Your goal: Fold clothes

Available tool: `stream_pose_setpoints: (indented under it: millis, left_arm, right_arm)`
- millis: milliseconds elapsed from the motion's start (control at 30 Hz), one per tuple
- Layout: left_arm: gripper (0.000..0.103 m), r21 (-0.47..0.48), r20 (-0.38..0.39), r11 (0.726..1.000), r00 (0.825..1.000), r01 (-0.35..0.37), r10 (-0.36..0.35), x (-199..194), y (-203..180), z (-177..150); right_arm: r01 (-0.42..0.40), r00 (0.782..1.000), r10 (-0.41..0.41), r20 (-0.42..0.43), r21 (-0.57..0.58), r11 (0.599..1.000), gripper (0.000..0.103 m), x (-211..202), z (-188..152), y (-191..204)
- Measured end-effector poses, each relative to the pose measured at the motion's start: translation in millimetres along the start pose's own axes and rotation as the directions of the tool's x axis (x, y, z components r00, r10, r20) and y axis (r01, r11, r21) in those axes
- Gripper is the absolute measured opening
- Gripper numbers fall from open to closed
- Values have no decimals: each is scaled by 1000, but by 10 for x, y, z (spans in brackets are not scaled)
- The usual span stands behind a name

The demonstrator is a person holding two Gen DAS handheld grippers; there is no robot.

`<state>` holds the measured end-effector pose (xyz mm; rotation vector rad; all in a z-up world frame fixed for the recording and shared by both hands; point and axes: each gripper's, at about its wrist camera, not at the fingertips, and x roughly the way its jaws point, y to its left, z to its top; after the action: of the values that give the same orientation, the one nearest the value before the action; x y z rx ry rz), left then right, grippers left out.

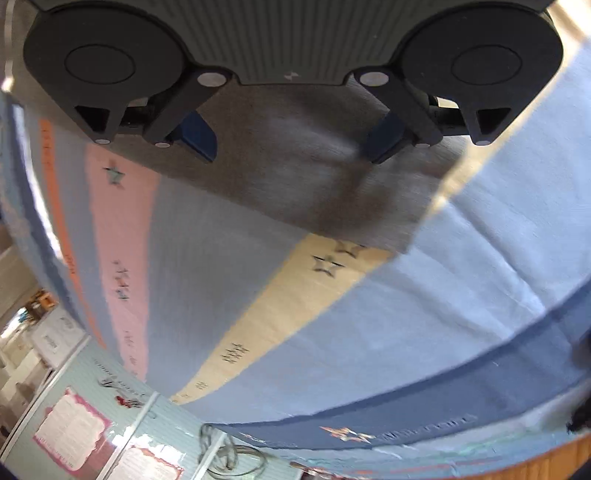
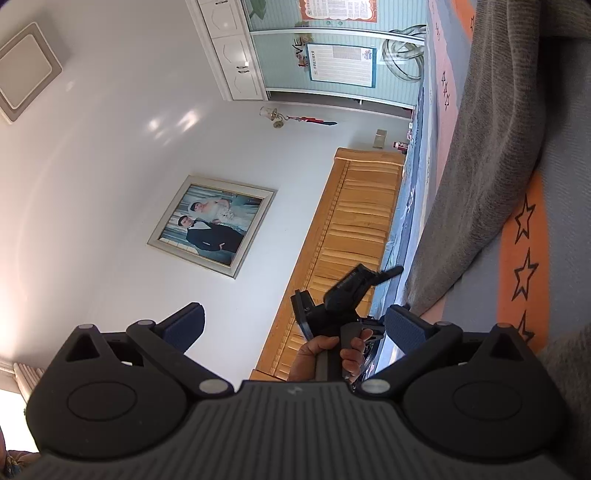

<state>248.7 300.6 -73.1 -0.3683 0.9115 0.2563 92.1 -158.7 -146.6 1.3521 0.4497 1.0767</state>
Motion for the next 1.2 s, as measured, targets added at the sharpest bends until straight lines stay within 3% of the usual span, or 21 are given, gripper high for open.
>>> stream_pose_setpoints:
  millis: [67,100,200,267,367,433,467,533,633,767,900,967,1033,1100,1200]
  left_arm:
    - [91,-12,4,997,998,-70,70,19,153,34]
    - [91,-36,13,997,998,-62,63,-3,225,40]
    - [93,-111,70,989,993,97,-90,-171,277,22]
    - [95,-80,79,977,978,198,-192,-241,126,8]
    - [97,-46,29,943,944,328,-327,-144,-197,1]
    - [97,-19,9,927,928,374,-374,-44,-396,-12]
    - [97,0,2,930,930,368,-368,28,-482,-13]
    - [96,17,-9,955,955,296,-296,198,-532,17]
    - [94,-37,46,958,958,284,-282,264,-372,108]
    - [90,-29,91,996,992,86,-83,262,-228,203]
    - [91,-5,117,995,988,-100,99,174,-228,103]
    - [91,22,131,992,984,-128,124,48,-307,7]
    - [91,65,144,997,989,-47,37,-166,-481,-154]
    - [92,107,127,991,988,80,-93,-403,-699,-388]
    - [93,115,77,964,965,239,-249,-737,-980,-815]
  right_arm:
    - [3,1000,-3,-2,-2,1000,103,3,-12,3]
    - [2,1000,-2,-2,0,1000,103,3,-12,0]
    - [-3,1000,3,0,4,1000,103,-2,-12,-9]
    - [-4,1000,4,2,8,1000,103,-4,-16,-17]
    - [-7,1000,7,3,13,1000,103,11,-14,-30]
    - [-8,1000,8,2,17,1000,103,14,-14,-44]
    - [-9,1000,9,2,20,1000,103,16,-12,-49]
    - [-10,1000,10,1,25,1000,103,17,-8,-61]
    - [-9,1000,9,-2,31,999,103,17,-11,-74]
    - [-9,1000,9,-2,36,999,103,37,-11,-88]
    - [-9,1000,9,-5,41,999,103,58,-4,-96]
    - [-5,1000,5,-8,43,999,103,67,-2,-101]
    - [-2,1000,3,-9,42,999,103,65,1,-100]
    - [0,1000,0,-13,41,999,103,62,3,-101]
    - [5,1000,-4,-22,40,999,103,73,15,-96]
